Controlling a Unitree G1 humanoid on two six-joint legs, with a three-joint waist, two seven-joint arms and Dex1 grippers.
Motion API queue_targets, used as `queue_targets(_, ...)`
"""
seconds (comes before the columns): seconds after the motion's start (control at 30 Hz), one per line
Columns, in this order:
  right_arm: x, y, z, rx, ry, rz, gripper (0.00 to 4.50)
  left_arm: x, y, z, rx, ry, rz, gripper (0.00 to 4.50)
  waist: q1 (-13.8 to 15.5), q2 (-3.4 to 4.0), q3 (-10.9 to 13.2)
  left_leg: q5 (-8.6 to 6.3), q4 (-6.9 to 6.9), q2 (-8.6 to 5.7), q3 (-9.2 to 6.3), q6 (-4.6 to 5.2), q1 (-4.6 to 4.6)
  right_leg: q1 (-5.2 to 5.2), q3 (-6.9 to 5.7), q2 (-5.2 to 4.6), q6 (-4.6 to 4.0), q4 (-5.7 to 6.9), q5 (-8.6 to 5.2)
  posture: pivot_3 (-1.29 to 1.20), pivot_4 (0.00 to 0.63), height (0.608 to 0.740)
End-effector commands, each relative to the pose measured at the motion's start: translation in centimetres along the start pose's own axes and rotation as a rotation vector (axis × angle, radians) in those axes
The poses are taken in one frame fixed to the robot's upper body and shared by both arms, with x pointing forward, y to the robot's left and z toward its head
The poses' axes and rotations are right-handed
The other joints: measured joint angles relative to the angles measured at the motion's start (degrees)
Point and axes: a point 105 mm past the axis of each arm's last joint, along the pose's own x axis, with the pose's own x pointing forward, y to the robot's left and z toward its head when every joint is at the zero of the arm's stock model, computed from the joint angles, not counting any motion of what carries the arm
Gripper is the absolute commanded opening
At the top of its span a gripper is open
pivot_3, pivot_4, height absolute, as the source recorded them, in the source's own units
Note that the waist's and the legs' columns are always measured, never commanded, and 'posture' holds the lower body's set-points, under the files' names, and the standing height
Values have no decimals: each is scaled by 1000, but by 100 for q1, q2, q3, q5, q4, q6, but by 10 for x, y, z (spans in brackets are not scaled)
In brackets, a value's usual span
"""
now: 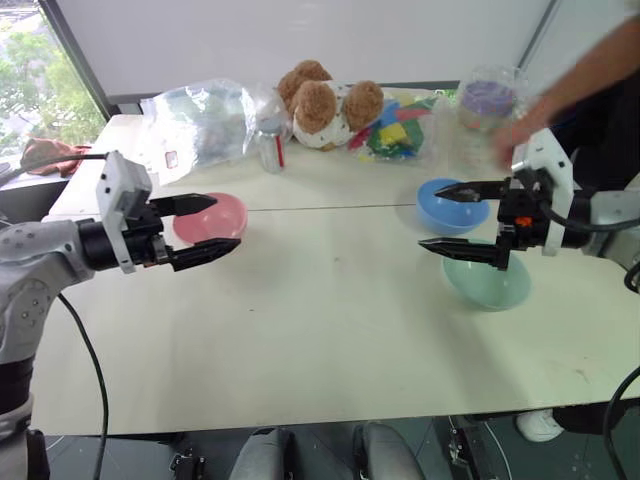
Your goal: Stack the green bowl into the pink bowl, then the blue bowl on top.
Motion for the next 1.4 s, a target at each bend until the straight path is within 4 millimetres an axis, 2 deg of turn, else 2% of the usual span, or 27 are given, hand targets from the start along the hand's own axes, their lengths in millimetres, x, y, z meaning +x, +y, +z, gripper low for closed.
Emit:
queue_targets(0.03, -5, 0, 13, -54, -24, -19, 4484, -7, 0, 12, 38, -14, 11, 4500, 0, 0, 0, 0, 0, 0, 0, 0, 0, 0, 0, 0, 0, 0, 0, 0, 150, 740)
queue_targets(0.67, -7, 1, 11, -37, -8, -14, 4484, -7, -1, 9, 37, -12, 3, 4500, 0, 0, 0, 0, -1, 0, 0, 0, 0, 0, 0, -1, 0, 0, 0, 0, 150, 740)
queue_targets(0.83, -5, 2, 12, -33, -12, -13, 4484, -6, 4, 5, 73, 25, 30, 4500, -1, 0, 0, 0, -1, 0, 0, 0, 0, 0, 0, -1, 0, 0, 0, 0, 150, 740)
queue_targets(0.97, -6, 1, 11, -33, -7, -13, 4484, -7, 28, -17, 204, 174, 134, 4500, 0, 0, 0, -1, -1, 0, 0, 2, 0, 0, 0, -1, -1, 0, 0, 0, 150, 740)
queue_targets(1.17, -8, 2, 9, -33, 4, -20, 4484, -8, 57, -57, 352, 386, 151, 4500, 17, 0, 0, -5, -3, -1, 3, 9, -1, -4, -1, -1, -1, -1, 0, 0, 150, 740)
queue_targets(1.4, -9, 6, 8, -28, 7, -33, 4484, 12, 82, -92, 394, 491, 135, 4500, 16, 0, 0, -12, -2, -2, 6, 21, -7, -6, -3, 0, 0, -1, 0, 0, 150, 740)
